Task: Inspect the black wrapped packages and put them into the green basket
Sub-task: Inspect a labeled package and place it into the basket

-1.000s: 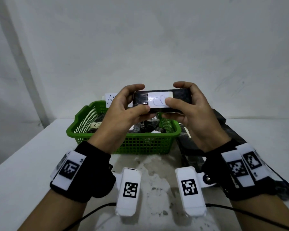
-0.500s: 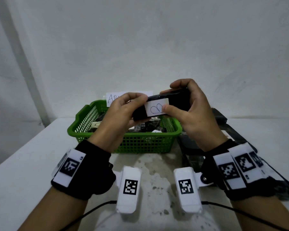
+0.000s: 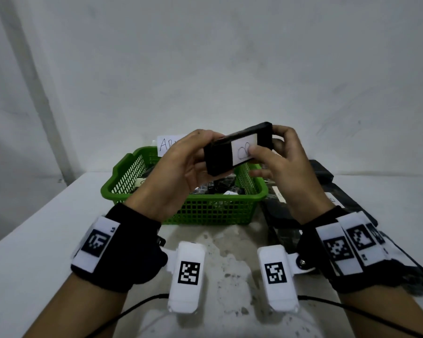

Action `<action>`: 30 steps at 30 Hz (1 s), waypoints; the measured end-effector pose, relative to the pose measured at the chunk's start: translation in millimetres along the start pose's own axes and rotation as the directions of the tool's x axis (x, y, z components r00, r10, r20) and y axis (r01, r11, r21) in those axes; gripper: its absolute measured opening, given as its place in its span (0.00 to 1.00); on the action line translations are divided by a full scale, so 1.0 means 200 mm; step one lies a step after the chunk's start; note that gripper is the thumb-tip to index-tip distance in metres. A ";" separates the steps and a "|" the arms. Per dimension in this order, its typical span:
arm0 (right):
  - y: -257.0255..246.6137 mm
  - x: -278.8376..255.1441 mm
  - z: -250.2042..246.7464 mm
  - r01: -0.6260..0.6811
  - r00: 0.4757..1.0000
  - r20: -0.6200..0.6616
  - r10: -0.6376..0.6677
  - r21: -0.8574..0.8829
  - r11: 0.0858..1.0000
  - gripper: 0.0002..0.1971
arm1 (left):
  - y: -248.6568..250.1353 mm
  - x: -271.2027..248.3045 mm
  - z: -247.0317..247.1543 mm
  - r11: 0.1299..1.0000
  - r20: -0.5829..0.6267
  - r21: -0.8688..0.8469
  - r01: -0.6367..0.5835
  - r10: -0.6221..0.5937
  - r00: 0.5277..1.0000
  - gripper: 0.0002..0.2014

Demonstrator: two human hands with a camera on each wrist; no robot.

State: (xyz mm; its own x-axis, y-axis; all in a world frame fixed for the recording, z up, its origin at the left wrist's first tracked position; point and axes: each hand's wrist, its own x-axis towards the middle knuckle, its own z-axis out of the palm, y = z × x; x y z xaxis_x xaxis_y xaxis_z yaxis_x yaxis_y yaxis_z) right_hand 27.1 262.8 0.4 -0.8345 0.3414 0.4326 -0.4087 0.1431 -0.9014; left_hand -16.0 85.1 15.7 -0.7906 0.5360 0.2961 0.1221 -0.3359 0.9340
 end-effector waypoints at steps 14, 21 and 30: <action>-0.05 -0.03 -0.06 -0.070 0.917 0.335 0.216 -0.399 0.914 0.61 | -0.05 0.01 0.05 0.977 -0.046 -0.005 0.215 -0.215 0.976 0.29; 0.02 -0.02 -0.05 -0.074 0.924 0.352 0.153 -0.228 0.971 0.60 | -0.05 0.00 0.06 0.980 0.020 0.066 0.185 -0.187 0.982 0.18; 0.04 -0.01 -0.07 0.116 0.931 0.364 -0.029 -0.218 0.969 0.62 | -0.03 0.00 0.05 0.957 0.070 0.095 0.274 -0.281 0.957 0.31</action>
State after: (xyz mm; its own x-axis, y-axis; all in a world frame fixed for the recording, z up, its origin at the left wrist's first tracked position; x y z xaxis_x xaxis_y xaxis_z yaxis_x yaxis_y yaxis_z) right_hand 30.0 275.7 -8.6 -0.8995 -0.0245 0.4362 -0.4118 0.3808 -0.8279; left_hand -9.8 94.9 11.9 -0.7491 0.6615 0.0354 -0.0422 -0.1009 0.9940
